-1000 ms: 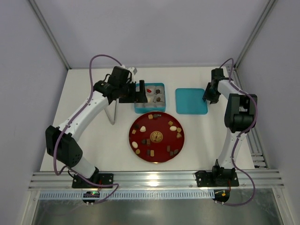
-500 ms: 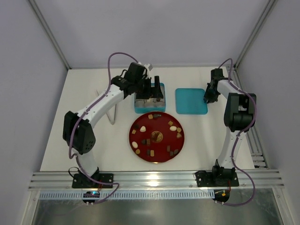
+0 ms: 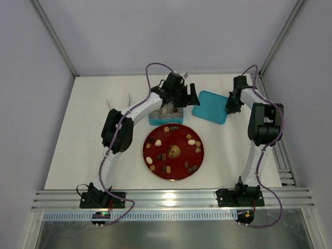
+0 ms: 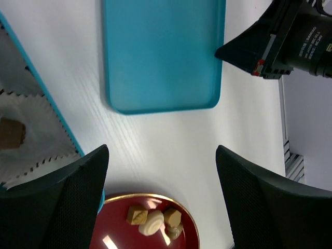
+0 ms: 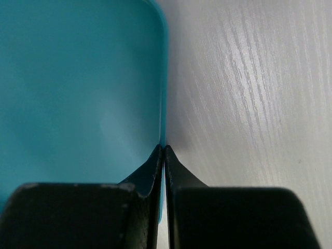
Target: Pack the chocolate
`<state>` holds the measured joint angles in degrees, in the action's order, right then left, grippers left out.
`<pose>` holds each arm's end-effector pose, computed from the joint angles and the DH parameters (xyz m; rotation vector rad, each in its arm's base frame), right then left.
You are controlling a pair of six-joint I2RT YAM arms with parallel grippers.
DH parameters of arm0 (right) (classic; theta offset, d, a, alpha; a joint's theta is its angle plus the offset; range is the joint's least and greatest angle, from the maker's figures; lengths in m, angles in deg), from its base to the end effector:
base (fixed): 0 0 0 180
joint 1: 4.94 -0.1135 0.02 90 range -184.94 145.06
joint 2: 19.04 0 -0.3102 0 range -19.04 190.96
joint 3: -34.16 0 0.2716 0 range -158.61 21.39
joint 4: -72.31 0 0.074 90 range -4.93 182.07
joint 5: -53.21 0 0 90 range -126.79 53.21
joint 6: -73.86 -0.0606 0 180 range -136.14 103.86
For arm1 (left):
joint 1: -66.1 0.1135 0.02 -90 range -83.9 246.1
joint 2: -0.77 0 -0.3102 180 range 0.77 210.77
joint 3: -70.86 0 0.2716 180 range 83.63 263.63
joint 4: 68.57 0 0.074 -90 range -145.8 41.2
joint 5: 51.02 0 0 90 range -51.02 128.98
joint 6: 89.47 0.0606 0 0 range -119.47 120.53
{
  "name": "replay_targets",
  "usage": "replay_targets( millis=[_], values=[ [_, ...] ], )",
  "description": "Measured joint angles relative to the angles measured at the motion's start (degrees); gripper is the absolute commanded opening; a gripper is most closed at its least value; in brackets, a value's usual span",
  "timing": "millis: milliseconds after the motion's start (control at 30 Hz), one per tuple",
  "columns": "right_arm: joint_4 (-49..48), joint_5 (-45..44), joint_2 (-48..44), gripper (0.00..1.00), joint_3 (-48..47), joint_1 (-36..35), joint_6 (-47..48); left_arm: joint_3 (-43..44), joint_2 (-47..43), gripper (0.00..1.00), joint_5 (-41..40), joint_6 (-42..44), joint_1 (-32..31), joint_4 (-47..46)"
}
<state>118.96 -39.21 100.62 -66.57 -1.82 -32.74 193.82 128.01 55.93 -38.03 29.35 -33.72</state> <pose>0.4852 -0.0290 0.1724 0.4769 2.6713 0.0120 0.4549 -0.3617 0.2569 0.1336 2.4281 -0.9909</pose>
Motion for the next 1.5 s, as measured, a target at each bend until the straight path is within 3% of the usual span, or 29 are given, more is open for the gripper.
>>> replay_targets(
  millis=[467, 1500],
  values=[
    [-0.61, 2.84, -2.49, 0.04, 2.71, 0.70, -0.07, 15.72, 11.50, 0.82, -0.44, -0.22, -0.31, -0.90],
    [3.67, 6.45, -13.38, 0.04, 3.76, 3.50, -0.04, 21.86, 19.87, 0.82, -1.11, -1.99, -1.57, -0.85]
  ],
)
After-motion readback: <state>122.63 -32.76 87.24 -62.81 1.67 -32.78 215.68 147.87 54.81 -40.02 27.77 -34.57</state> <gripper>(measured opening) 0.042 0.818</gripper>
